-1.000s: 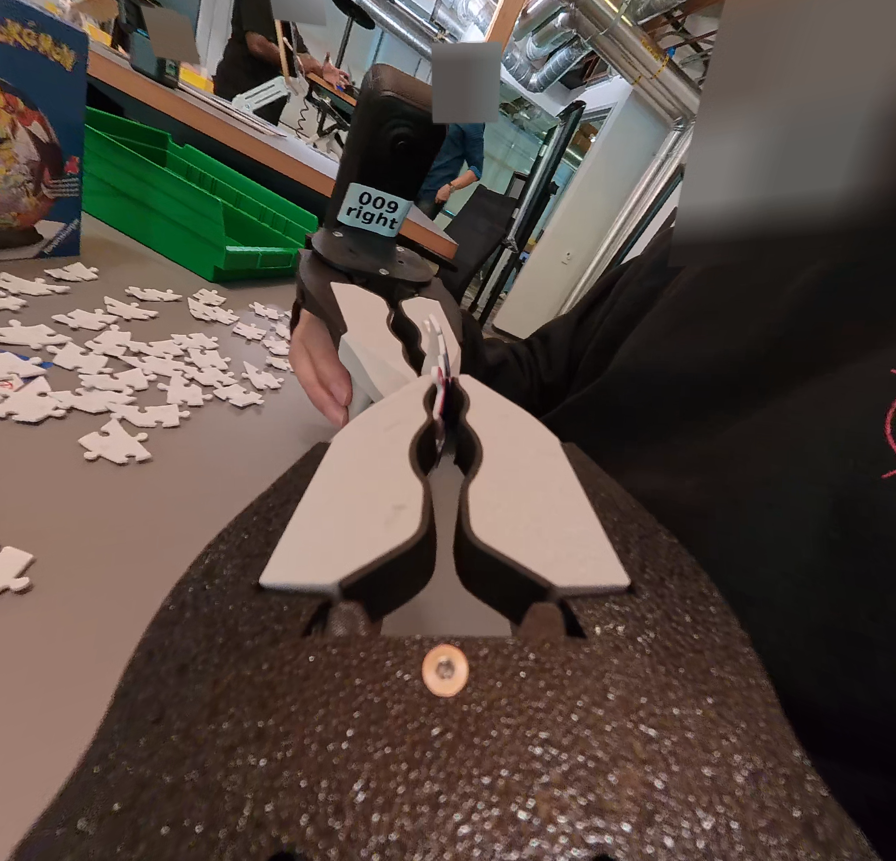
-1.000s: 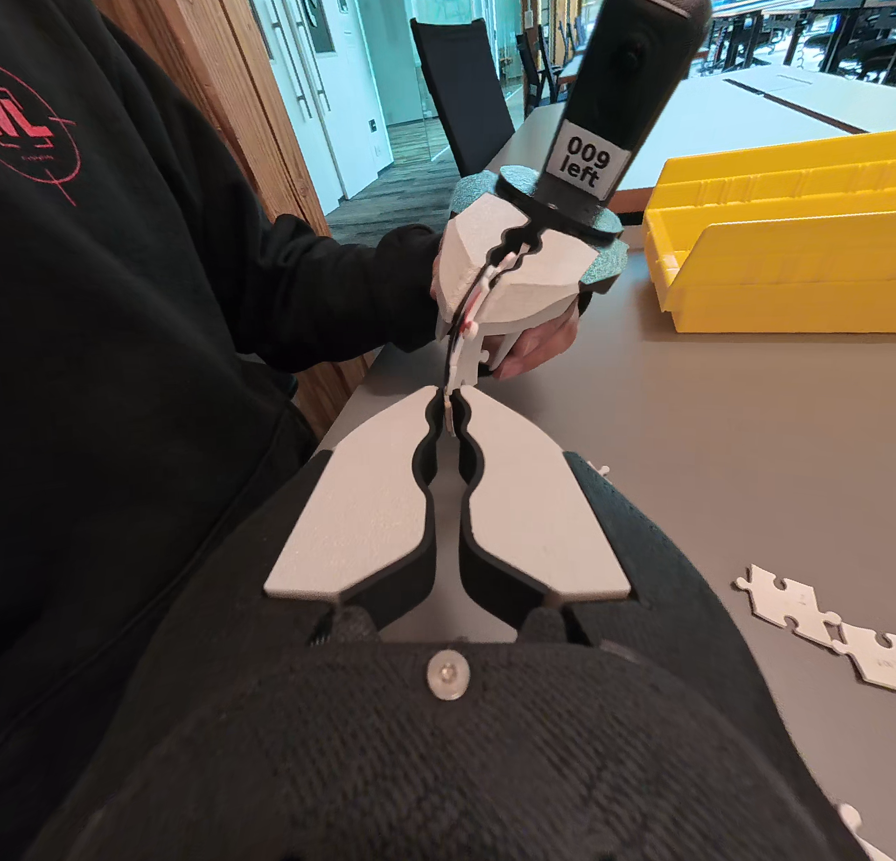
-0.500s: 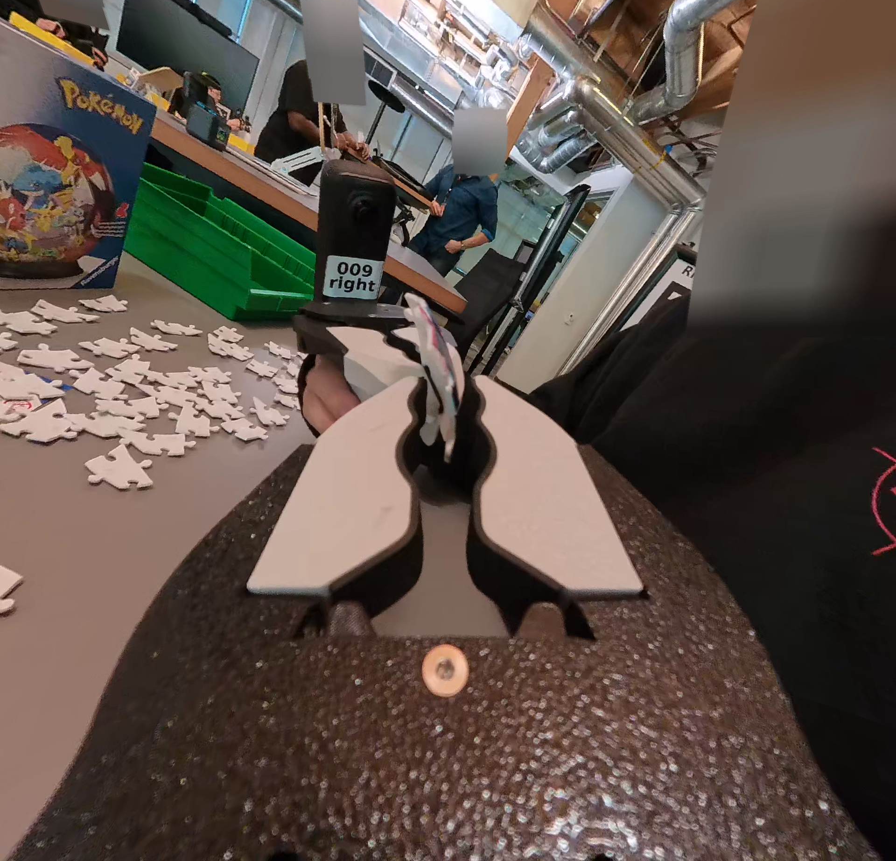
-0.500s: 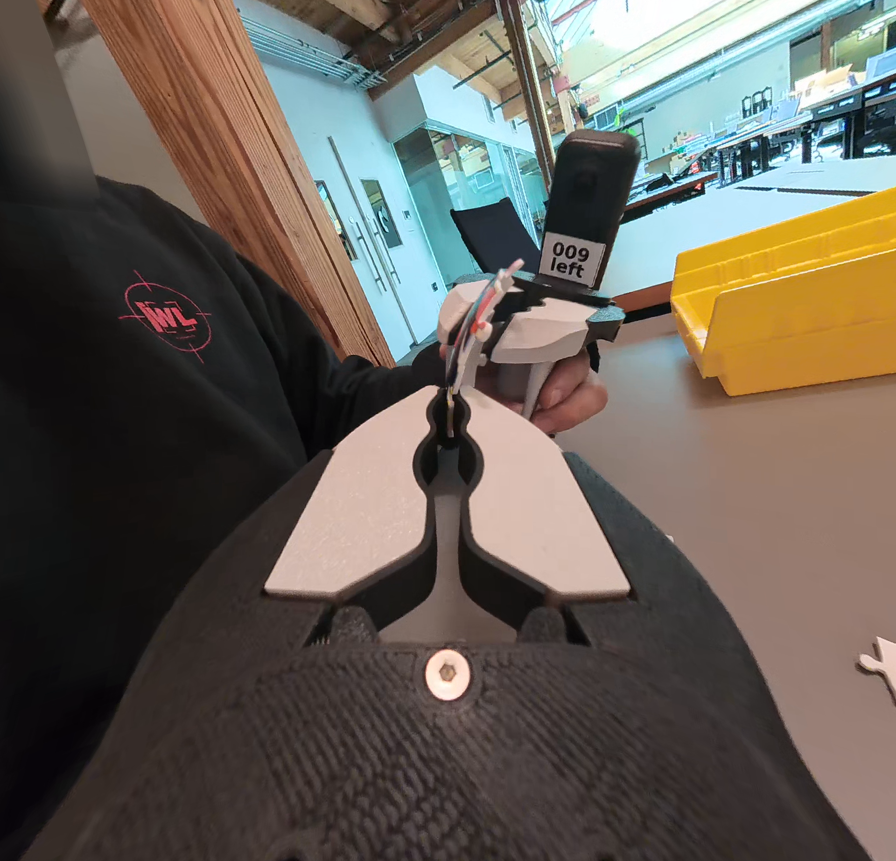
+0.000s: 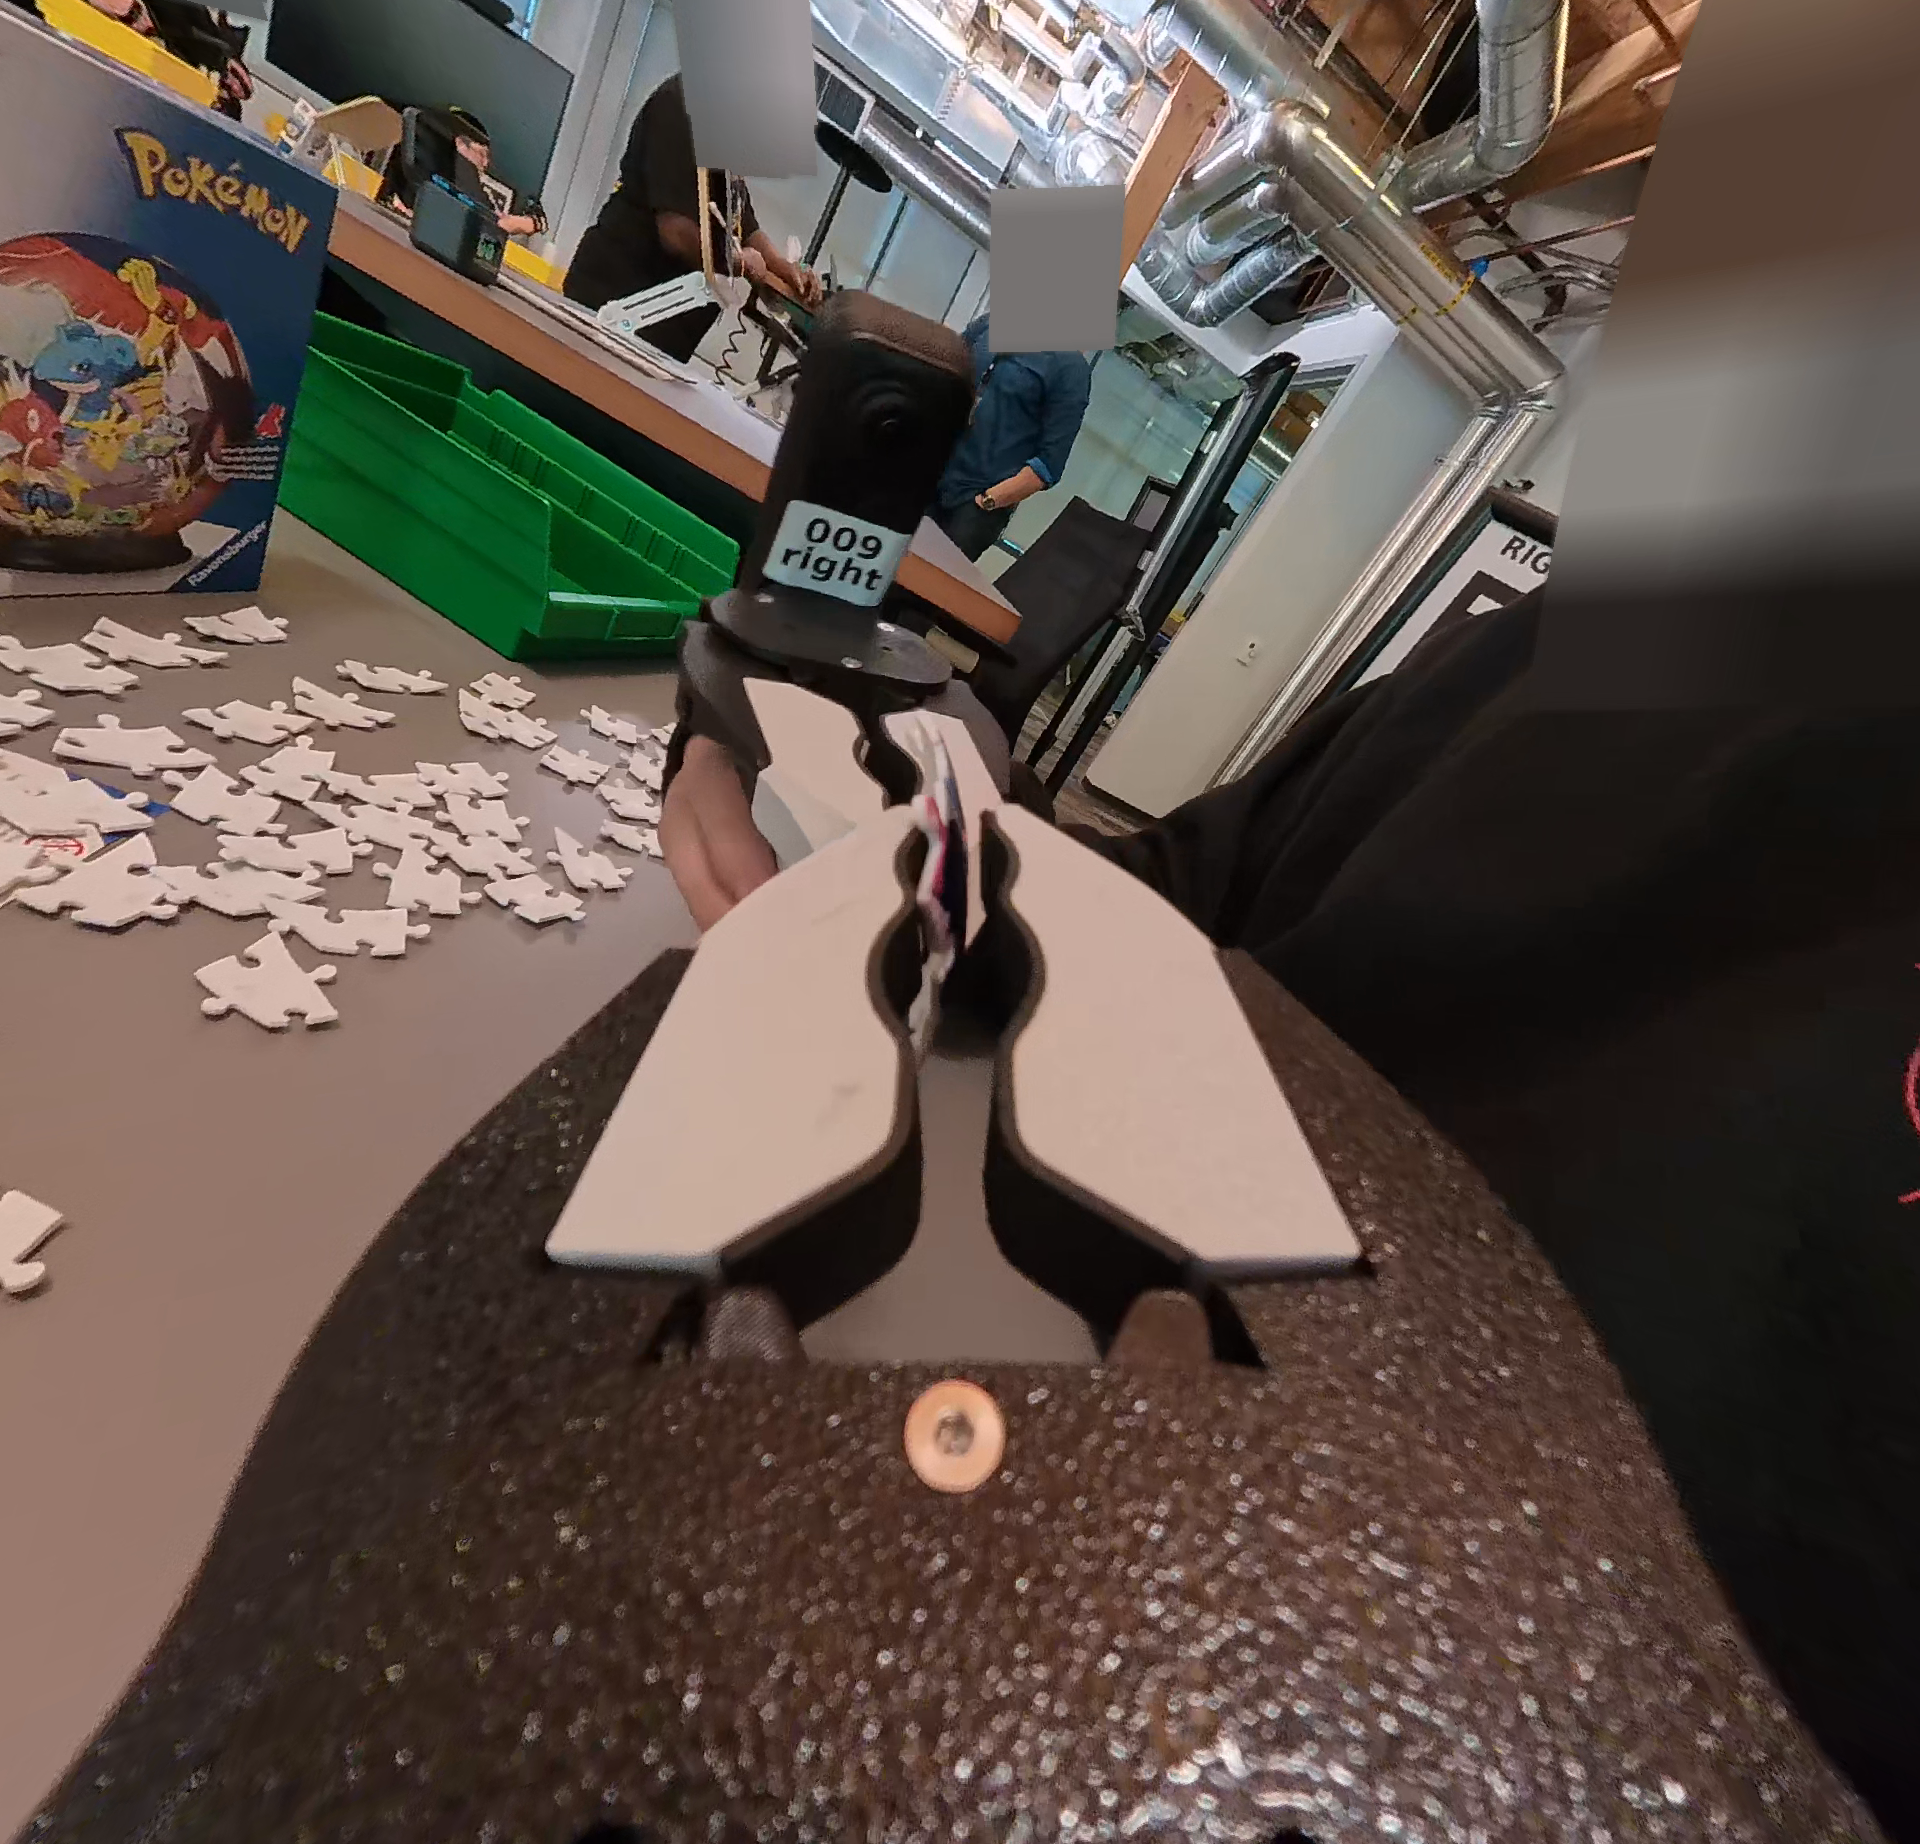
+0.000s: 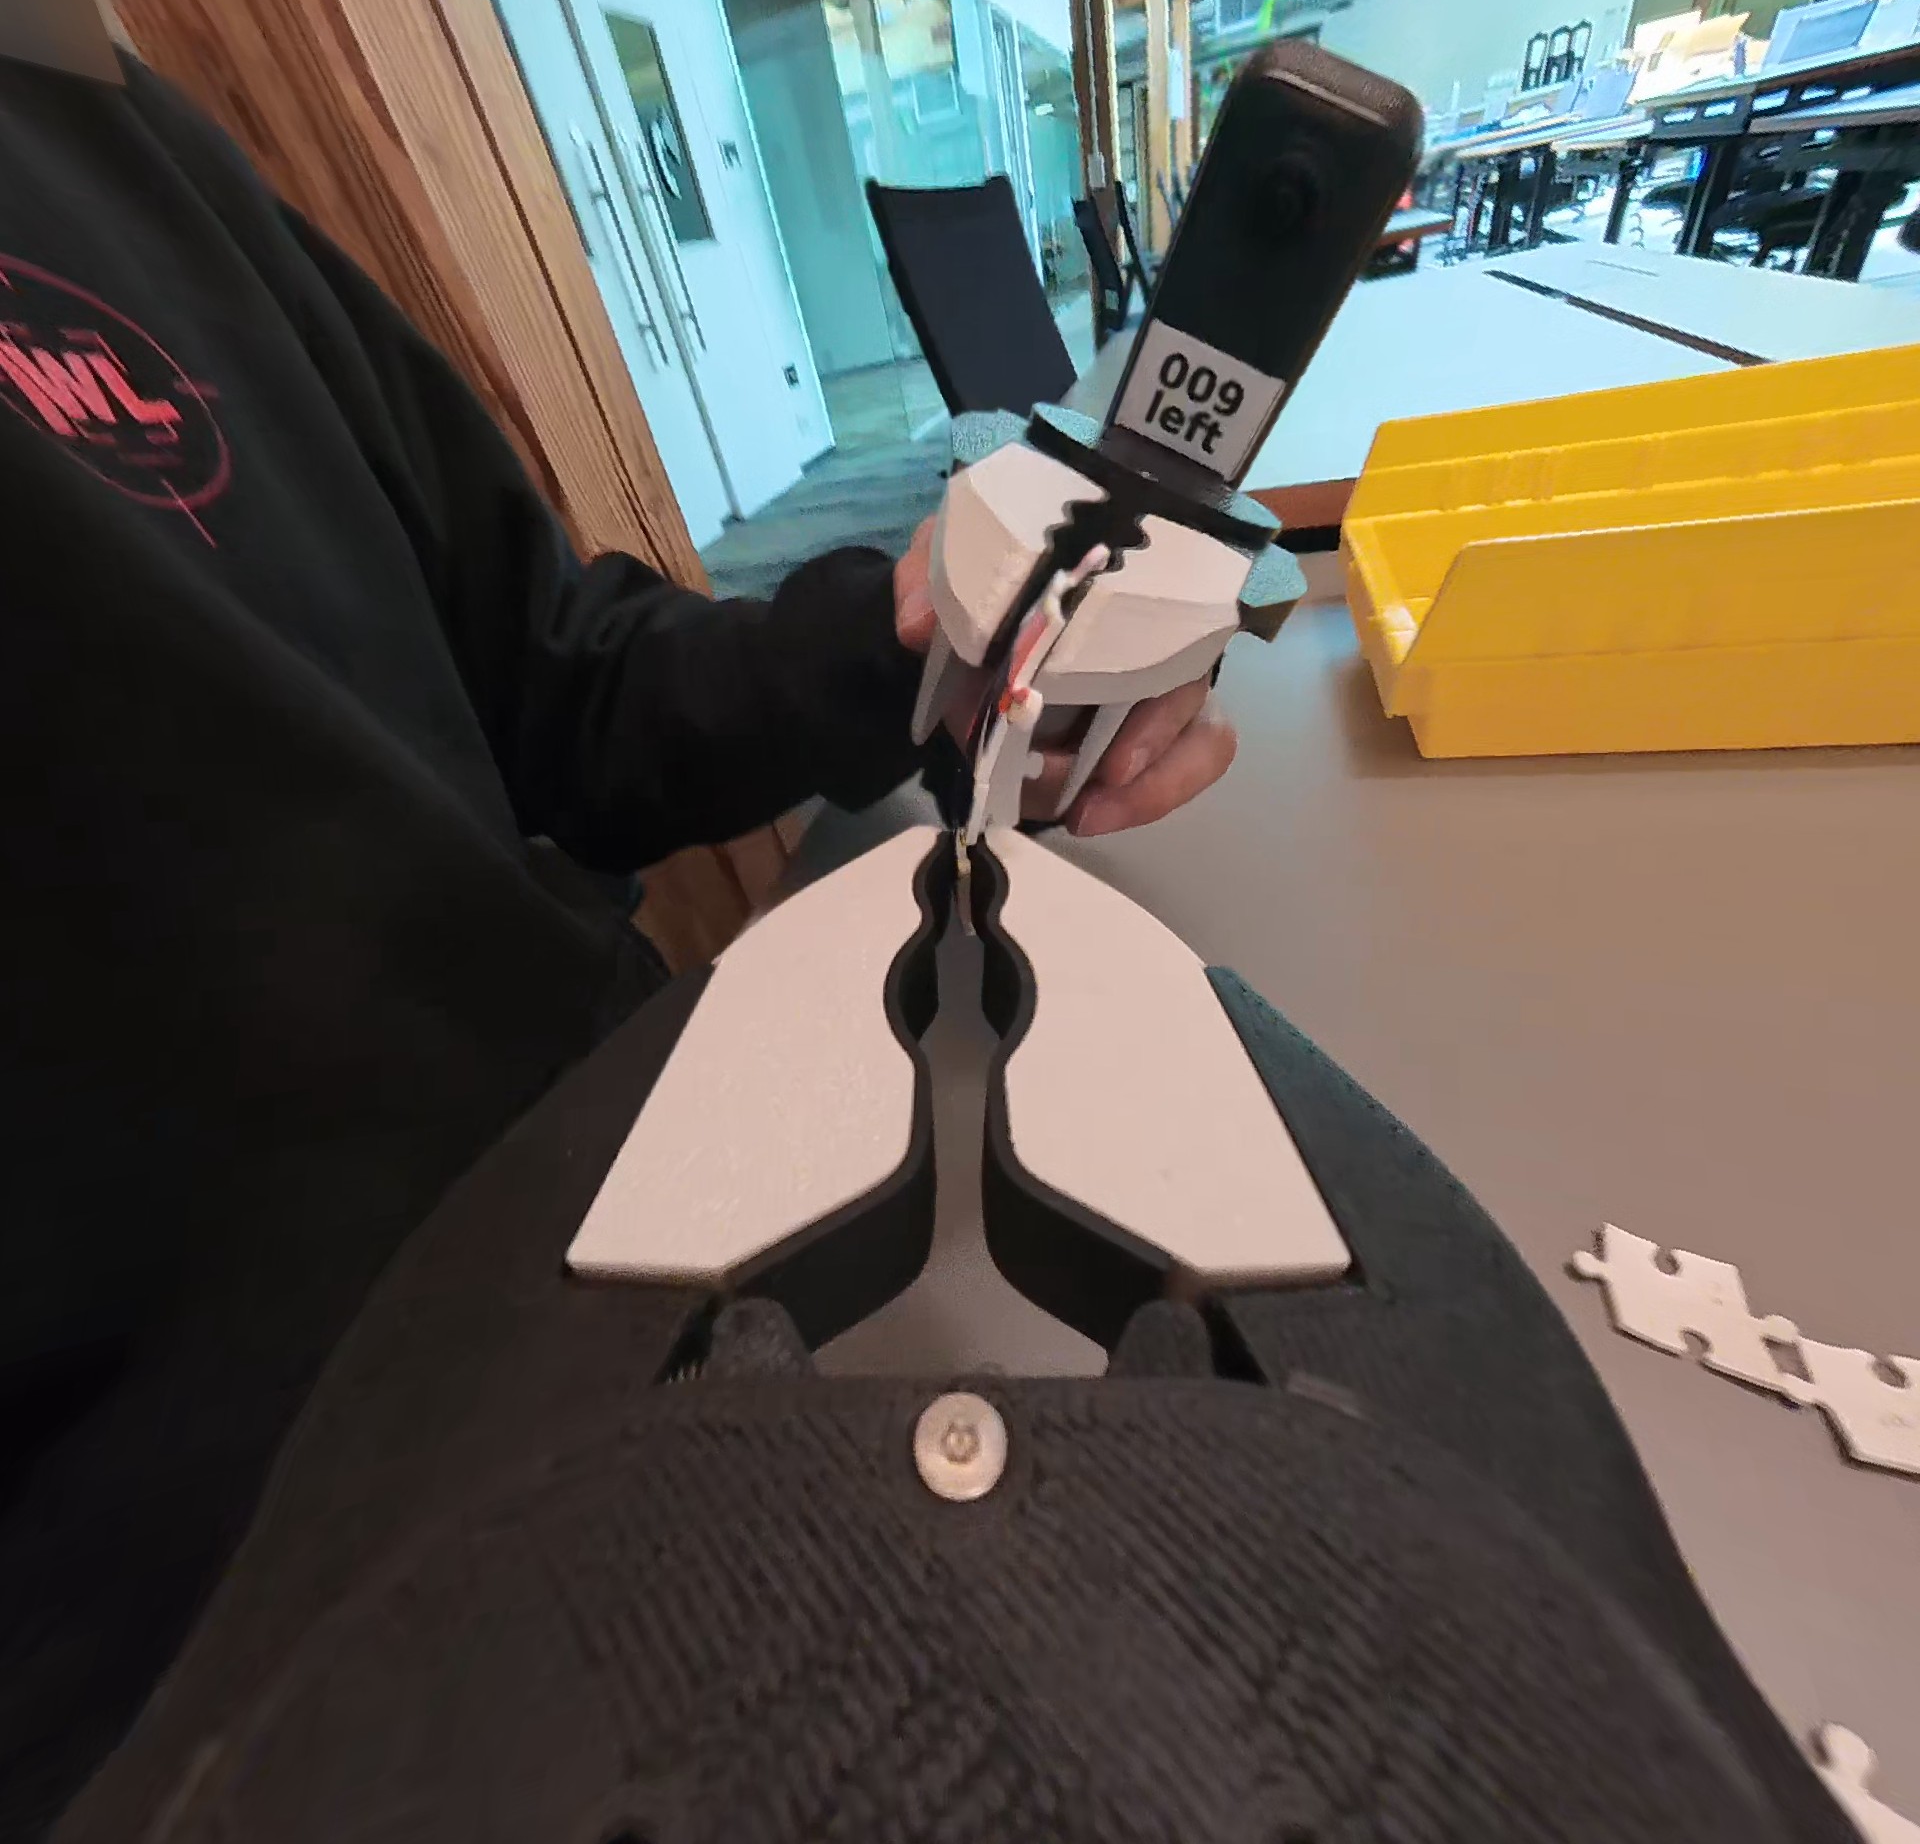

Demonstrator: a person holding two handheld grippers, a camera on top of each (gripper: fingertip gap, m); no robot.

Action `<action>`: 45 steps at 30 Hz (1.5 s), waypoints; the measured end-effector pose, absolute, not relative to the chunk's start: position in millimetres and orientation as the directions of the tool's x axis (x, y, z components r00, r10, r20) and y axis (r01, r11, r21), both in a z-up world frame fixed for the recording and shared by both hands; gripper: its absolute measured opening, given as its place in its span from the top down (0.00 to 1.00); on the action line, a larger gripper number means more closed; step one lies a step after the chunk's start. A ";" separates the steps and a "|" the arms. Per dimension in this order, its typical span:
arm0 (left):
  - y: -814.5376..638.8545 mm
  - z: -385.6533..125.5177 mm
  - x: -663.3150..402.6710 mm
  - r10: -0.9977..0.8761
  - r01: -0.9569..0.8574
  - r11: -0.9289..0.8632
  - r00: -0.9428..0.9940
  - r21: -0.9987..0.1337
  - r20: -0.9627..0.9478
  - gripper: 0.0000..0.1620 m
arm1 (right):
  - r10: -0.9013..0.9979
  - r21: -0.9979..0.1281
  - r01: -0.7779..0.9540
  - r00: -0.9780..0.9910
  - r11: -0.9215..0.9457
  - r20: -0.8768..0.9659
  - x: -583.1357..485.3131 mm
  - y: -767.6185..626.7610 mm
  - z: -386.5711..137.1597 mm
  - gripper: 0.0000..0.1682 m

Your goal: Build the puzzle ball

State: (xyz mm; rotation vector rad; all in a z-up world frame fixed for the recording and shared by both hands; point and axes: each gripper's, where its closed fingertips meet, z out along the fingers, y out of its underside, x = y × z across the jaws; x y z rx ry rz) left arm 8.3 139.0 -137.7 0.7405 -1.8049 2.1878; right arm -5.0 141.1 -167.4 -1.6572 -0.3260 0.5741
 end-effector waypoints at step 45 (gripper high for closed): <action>154.7 -144.7 -2.0 0.033 -0.466 -0.319 -0.876 -0.825 0.482 0.99 | 0.472 -0.974 -0.133 0.857 -0.185 -0.207 -11.9 157.5 -161.3 0.98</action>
